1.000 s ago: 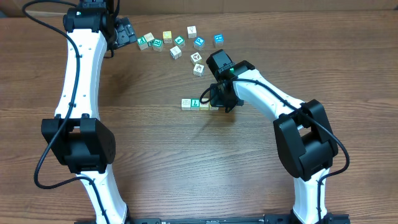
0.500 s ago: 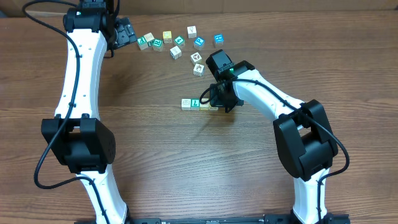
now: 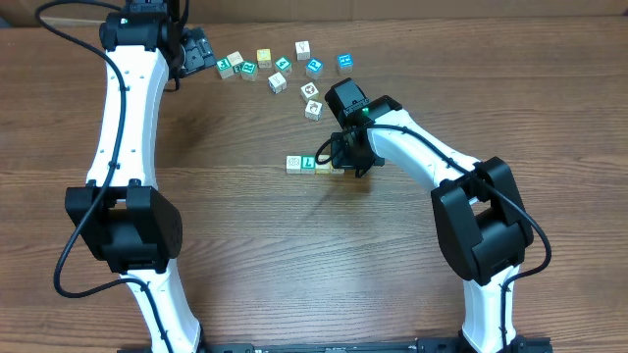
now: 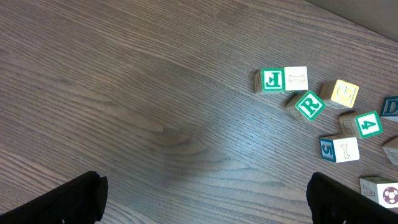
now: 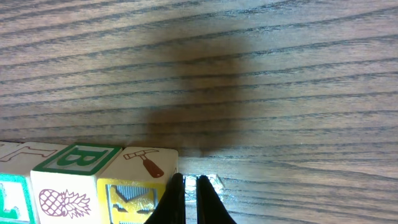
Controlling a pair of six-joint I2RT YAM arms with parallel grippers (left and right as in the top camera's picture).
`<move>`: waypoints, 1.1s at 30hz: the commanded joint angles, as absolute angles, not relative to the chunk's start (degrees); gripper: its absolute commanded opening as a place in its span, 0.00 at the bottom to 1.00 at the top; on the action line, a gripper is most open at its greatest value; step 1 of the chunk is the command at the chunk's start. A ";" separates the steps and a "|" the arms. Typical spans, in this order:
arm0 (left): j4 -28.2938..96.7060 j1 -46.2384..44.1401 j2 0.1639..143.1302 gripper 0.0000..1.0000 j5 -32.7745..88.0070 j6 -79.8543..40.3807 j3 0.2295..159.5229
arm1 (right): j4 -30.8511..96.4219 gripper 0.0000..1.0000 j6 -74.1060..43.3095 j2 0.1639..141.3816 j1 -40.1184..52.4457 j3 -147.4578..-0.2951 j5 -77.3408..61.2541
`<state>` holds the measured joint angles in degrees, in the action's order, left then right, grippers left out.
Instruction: Form a horizontal line
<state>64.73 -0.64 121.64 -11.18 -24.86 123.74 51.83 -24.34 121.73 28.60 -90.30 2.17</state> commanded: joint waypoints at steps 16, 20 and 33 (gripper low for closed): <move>64.66 -0.62 121.40 1.00 -11.33 -24.21 124.49 | 51.00 0.04 -23.53 122.50 28.49 -89.95 4.19; 64.66 -0.62 121.40 1.00 -11.33 -24.18 124.49 | 50.92 0.04 -23.31 122.50 28.56 -89.95 4.16; 64.66 -0.62 121.40 1.00 -11.33 -24.21 124.49 | 50.52 0.04 -21.98 122.50 28.56 -89.95 2.70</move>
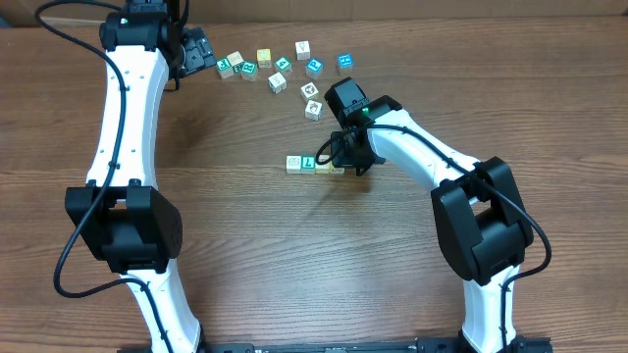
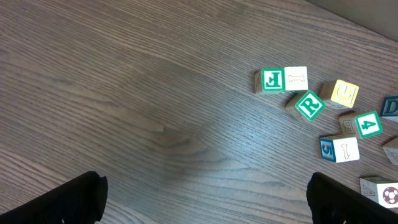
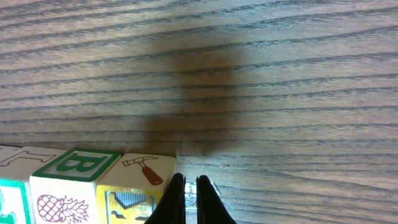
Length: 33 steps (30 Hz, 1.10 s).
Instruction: Form a horizontal line
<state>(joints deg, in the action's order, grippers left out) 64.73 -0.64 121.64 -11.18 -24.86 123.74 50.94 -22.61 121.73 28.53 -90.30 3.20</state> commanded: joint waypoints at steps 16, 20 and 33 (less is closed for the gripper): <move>64.66 -0.62 121.40 1.00 -11.33 -24.21 124.49 | 50.22 0.04 -20.56 122.50 28.77 -89.95 1.93; 64.66 -0.62 121.40 1.00 -11.33 -24.21 124.49 | 50.50 0.04 -22.31 122.50 28.75 -89.95 2.96; 64.66 -0.62 121.40 1.00 -11.33 -24.18 124.49 | 45.63 0.04 -22.46 122.50 24.01 -94.74 5.78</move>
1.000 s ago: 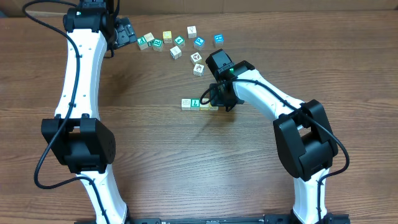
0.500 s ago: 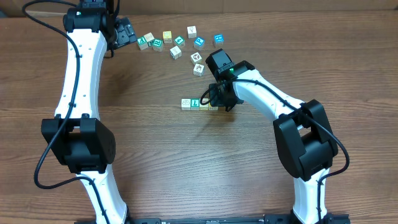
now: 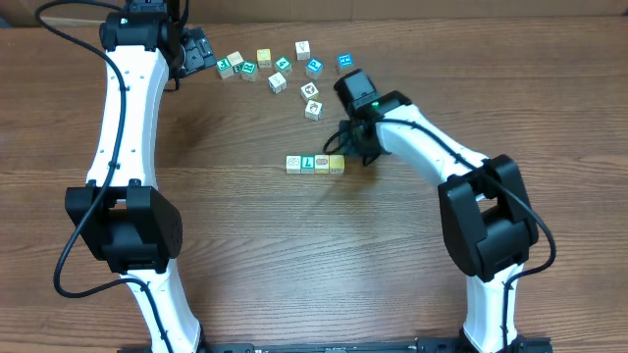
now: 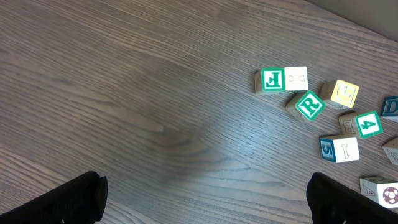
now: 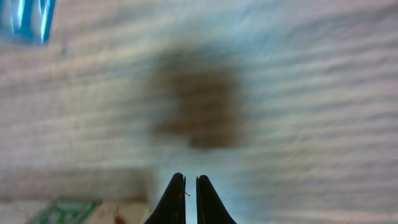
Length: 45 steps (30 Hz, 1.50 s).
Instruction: Form a horizontal line
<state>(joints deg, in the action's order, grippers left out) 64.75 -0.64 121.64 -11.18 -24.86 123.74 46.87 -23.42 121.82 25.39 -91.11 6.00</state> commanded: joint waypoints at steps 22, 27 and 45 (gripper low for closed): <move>64.66 -0.62 121.40 1.00 -11.33 -24.21 124.49 | 39.94 0.04 -17.91 124.44 28.05 -94.89 -1.41; 64.66 -0.62 121.40 1.00 -11.33 -24.21 124.49 | 40.14 0.04 -17.93 124.44 28.08 -93.25 -1.21; 64.66 -0.62 121.40 1.00 -11.33 -24.21 124.49 | 44.14 0.04 -17.93 124.44 28.08 -92.84 0.25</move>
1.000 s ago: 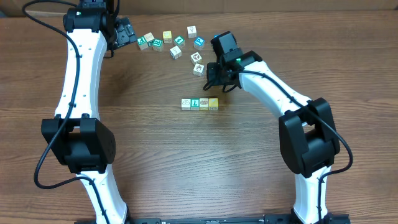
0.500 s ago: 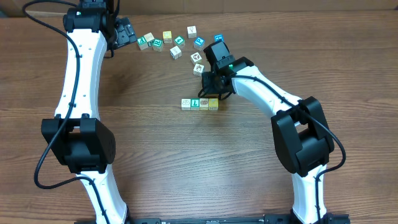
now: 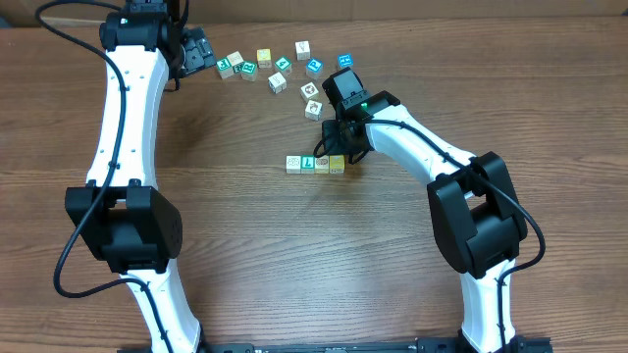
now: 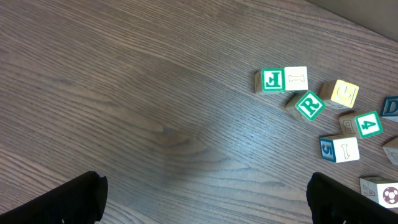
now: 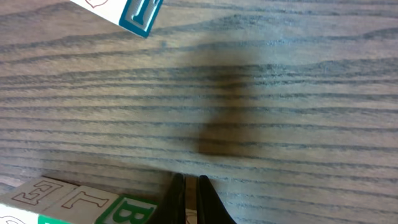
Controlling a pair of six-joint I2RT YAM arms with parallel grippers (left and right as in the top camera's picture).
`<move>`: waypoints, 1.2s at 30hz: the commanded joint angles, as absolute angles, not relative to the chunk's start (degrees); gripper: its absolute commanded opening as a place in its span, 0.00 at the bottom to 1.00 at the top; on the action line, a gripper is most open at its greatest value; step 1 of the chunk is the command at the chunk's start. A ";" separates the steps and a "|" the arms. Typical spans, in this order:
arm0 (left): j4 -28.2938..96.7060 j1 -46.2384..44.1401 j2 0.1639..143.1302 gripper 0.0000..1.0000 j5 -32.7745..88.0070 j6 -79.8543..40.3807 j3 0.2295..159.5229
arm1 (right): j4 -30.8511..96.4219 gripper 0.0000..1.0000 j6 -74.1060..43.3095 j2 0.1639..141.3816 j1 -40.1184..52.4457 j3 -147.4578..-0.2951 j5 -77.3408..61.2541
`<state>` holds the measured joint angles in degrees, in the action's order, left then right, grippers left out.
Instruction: Form a horizontal line
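Observation:
A short row of several letter blocks [image 3: 315, 163] lies on the wooden table, left to right, with a yellow block [image 3: 337, 164] at its right end. My right gripper [image 3: 340, 148] is shut and empty, just behind that right end. In the right wrist view its tips [image 5: 186, 182] hang over the row, where the green B block [image 5: 129, 211] and two pale letter blocks show at the bottom left. My left gripper [image 3: 200, 49] stands open and empty at the far back left, its dark fingers [image 4: 78, 199] wide apart.
Several loose blocks [image 3: 278, 69] are scattered at the back of the table; some show in the left wrist view [image 4: 309, 104]. One of them, with a blue letter [image 5: 138, 12], lies just beyond the right gripper. Bare wood [image 3: 245, 245] lies in front of the row.
My right gripper has moved left, from beyond the row's right end to just behind the yellow end block. It is still shut. The row and the left arm have not moved.
My right gripper was shut at table level against the right end of the row, beside the yellow hammer block, at the two oldest moments. Then it was off to the back right of the row. Now it is close behind the right end. The left arm stayed still.

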<state>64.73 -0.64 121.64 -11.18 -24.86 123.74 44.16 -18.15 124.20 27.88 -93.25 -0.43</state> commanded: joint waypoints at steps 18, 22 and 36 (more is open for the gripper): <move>64.66 -0.67 121.40 1.00 -11.33 -24.21 124.49 | 45.39 0.04 -17.91 124.44 28.08 -92.84 -1.65; 64.66 -0.67 121.40 1.00 -11.33 -24.21 124.49 | 45.43 0.04 -17.91 124.44 28.08 -92.84 -1.69; 64.66 -0.67 121.40 1.00 -11.33 -24.21 124.49 | 45.71 0.04 -17.91 124.44 28.18 -92.84 -2.70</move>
<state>64.73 -0.64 121.64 -11.18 -24.86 123.74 45.93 -18.15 124.27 27.88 -93.25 -2.22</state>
